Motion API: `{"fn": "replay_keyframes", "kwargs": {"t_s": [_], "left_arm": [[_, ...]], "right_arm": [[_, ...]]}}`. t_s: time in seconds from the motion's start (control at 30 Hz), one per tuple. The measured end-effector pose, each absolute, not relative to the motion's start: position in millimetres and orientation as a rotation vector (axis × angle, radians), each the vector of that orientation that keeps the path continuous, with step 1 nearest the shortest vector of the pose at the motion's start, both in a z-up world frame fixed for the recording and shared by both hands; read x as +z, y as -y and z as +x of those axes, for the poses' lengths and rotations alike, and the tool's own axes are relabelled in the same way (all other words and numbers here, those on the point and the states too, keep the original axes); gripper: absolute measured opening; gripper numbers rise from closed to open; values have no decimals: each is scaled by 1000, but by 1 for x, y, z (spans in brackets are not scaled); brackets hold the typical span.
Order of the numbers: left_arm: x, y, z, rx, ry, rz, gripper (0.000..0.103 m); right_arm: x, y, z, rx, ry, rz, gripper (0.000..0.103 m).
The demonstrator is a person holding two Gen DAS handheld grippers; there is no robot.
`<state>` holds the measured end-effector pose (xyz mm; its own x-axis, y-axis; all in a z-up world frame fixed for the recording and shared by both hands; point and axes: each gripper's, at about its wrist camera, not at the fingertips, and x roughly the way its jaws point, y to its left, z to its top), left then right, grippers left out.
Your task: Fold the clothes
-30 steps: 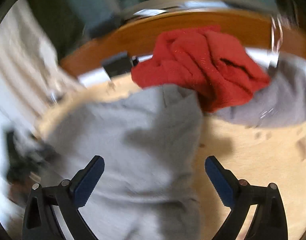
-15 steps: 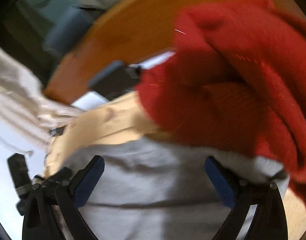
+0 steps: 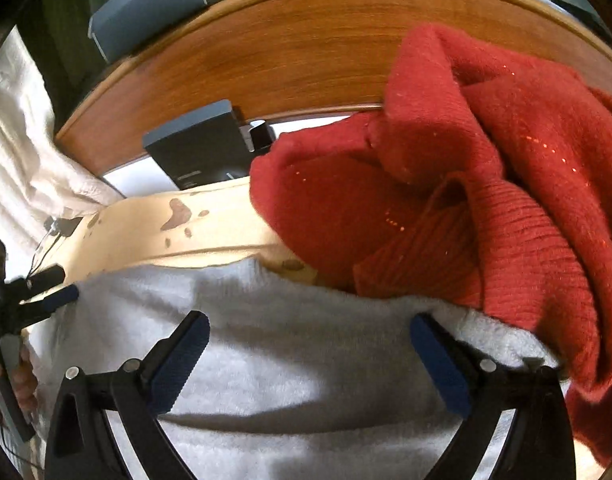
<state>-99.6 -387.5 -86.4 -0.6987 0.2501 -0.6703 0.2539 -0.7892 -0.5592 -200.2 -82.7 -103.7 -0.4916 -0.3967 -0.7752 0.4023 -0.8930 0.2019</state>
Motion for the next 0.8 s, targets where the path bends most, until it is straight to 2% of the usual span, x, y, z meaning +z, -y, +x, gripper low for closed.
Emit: {"fn": "replay_keyframes", "kwargs": {"t_s": [0.17,0.33,0.57,0.7,0.8], "left_arm": [[-74,378,-102,-2774,-957,1206,93],[-85,352,-116,-2822,-880,1307,95],[-98,361,-118,-2830,-763,1269,94],[-98,351,-120,-2820,-613,1297,94],[-91,350,-109,-2747,-604,1326,95]], "right_arm": [[-90,99,-185,-2398,-8,1196,103],[-102,129,-191,-2428,-179,1244,103],[-121,141,-213,-2491,-322,1306,103],[-117,140,-215,-2488,-313,1307,103],[-109,130,-202,-2407,-300,1301,103]]}}
